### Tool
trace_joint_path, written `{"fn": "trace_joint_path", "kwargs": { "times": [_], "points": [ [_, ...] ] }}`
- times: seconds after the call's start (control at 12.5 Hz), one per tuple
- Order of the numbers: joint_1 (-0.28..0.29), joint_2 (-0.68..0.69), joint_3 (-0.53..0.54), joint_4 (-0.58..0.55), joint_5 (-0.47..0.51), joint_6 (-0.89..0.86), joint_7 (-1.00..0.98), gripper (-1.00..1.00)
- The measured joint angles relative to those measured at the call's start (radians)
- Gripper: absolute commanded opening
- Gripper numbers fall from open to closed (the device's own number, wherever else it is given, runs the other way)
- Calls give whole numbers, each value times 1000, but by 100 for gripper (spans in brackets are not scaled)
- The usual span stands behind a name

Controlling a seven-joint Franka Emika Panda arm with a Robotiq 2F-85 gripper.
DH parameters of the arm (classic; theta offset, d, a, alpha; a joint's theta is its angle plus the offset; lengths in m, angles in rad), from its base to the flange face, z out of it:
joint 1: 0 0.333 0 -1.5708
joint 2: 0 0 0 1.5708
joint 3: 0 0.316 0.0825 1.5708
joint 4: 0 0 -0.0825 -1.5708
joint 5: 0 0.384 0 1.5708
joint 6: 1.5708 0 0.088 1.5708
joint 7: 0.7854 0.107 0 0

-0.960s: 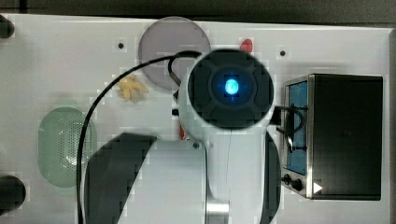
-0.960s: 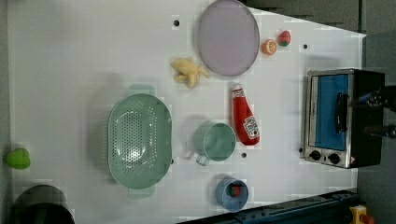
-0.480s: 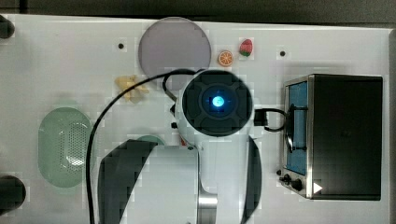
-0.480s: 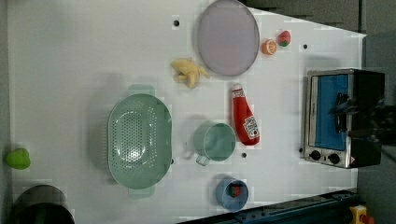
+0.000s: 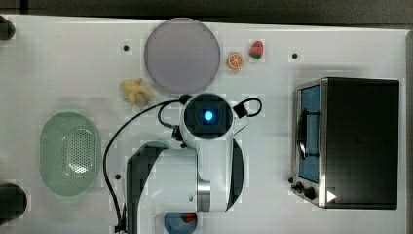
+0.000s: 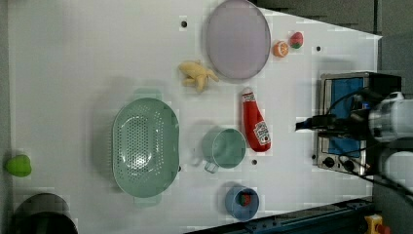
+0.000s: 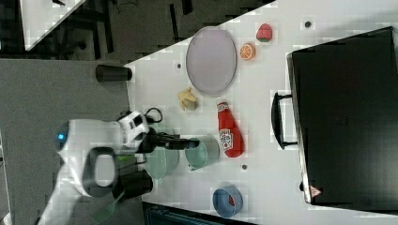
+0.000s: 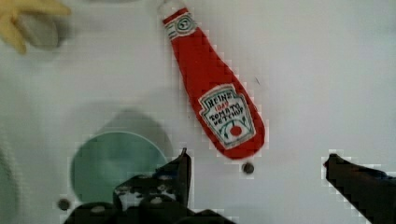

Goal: Pick Ketchup from the table and place it in strainer.

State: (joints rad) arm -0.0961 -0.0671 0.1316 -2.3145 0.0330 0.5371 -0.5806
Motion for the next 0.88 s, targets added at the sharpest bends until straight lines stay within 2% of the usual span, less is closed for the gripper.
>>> {"fn": "trace_joint_path", "kwargs": {
  "times": [0.32,0.88],
  "points": [
    [0,55,22,-104,-4,197,-239,100],
    [0,290,30,-107,-8,377,-312,100]
  ]
}}
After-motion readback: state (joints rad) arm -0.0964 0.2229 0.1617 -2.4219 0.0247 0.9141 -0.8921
